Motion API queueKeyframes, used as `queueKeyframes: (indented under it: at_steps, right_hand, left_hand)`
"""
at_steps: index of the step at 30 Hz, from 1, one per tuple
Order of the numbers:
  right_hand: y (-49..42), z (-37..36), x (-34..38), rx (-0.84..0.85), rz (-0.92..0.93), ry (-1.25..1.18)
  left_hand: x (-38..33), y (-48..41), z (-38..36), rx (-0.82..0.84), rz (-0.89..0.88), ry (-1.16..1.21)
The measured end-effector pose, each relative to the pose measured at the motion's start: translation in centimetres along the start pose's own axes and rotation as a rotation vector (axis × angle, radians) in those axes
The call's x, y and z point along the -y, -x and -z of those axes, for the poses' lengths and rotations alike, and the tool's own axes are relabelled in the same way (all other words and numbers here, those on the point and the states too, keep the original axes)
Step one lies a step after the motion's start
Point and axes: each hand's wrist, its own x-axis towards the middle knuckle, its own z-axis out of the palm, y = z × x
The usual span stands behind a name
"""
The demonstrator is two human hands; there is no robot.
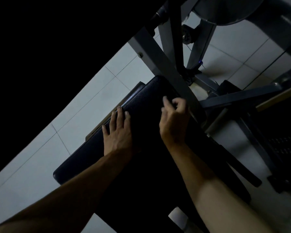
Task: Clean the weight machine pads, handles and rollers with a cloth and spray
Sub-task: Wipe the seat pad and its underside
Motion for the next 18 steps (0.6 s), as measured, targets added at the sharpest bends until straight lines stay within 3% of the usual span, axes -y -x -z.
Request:
queueKeyframes:
  at_steps: [4, 6, 8, 12, 15, 18]
  right_hand:
    - [7.2, 0.6, -0.4, 0.254, 0.346, 0.093]
    - [6.6, 1.4, -2.6, 0.229, 0.471, 0.114]
    - [3.1, 2.0, -5.2, 0.102, 0.391, 0.135]
    - [-1.0, 2.3, -6.6, -0.012, 0.036, 0.153]
    - [4.8, 1.7, -4.2, 0.018, 0.138, 0.069]
    - [10.1, 2.5, -4.1, 0.240, 0.341, -0.008]
  left_hand:
    - [-1.2, 1.3, -0.5, -0.031, -0.088, -0.007]
    - [-2.7, 2.4, -1.8, -0.060, -0.173, -0.005]
    - [-3.9, 2.7, -3.0, -0.062, -0.145, 0.016]
    - [-4.0, 1.8, -4.0, -0.072, -0.104, -0.010]
    - [-3.8, 2.0, -3.8, -0.082, -0.117, -0.043]
    - [-3.9, 2.2, -3.7, -0.097, -0.131, -0.050]
